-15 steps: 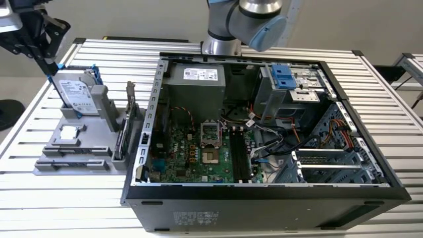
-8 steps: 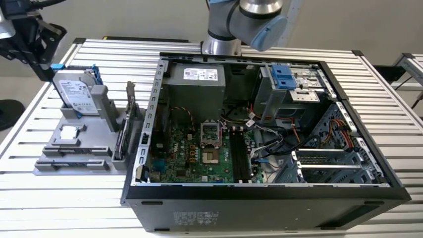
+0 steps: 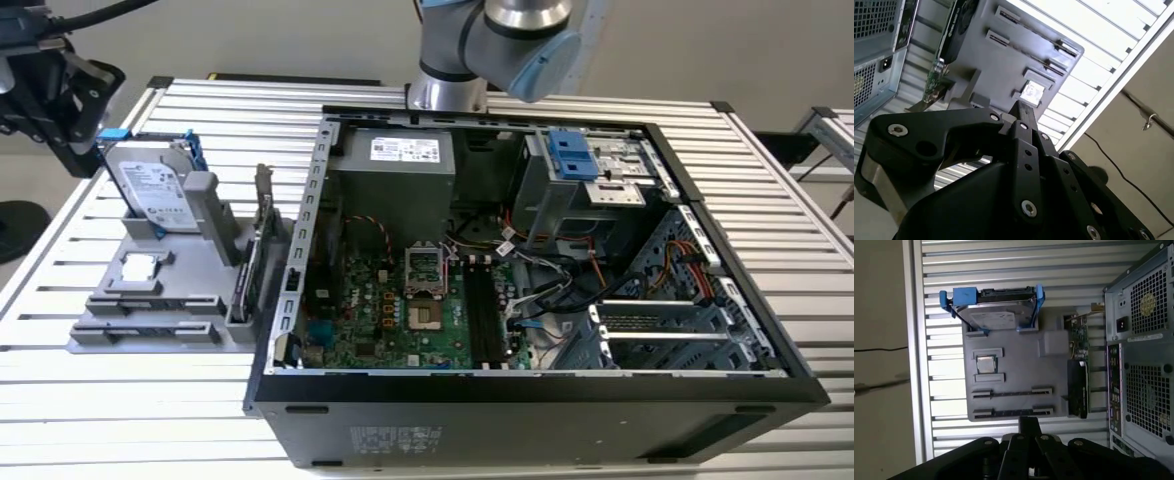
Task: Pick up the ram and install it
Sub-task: 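Reach for the ram, then pick up the ram and move it above insertion slot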
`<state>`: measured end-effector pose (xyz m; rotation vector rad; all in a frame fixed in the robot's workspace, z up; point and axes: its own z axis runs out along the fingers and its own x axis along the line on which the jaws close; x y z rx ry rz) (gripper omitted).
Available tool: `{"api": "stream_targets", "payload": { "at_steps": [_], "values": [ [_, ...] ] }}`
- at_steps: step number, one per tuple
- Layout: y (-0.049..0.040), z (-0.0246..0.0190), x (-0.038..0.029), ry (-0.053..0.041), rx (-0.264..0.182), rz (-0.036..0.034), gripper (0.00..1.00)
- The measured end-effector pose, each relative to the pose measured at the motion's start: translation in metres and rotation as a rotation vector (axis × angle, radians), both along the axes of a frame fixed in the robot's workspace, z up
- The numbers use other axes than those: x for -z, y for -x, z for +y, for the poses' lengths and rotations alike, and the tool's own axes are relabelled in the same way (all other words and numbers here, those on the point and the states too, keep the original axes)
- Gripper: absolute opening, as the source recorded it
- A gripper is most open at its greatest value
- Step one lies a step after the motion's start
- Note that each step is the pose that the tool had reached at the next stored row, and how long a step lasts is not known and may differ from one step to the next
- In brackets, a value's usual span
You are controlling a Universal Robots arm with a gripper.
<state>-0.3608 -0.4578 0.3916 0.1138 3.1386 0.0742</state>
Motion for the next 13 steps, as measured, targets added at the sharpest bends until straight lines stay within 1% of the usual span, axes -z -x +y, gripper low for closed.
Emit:
{"api": "stream_targets", "payload": {
  "at_steps": [6, 13],
  "values": [
    [-0.0010, -0.0120, 0.0000, 0.0000, 0.000, 0.0045, 0.00],
    [-0.0025, -0.0234, 0.0000, 0.0000, 0.001, 0.0094, 0.00]
  ]
}}
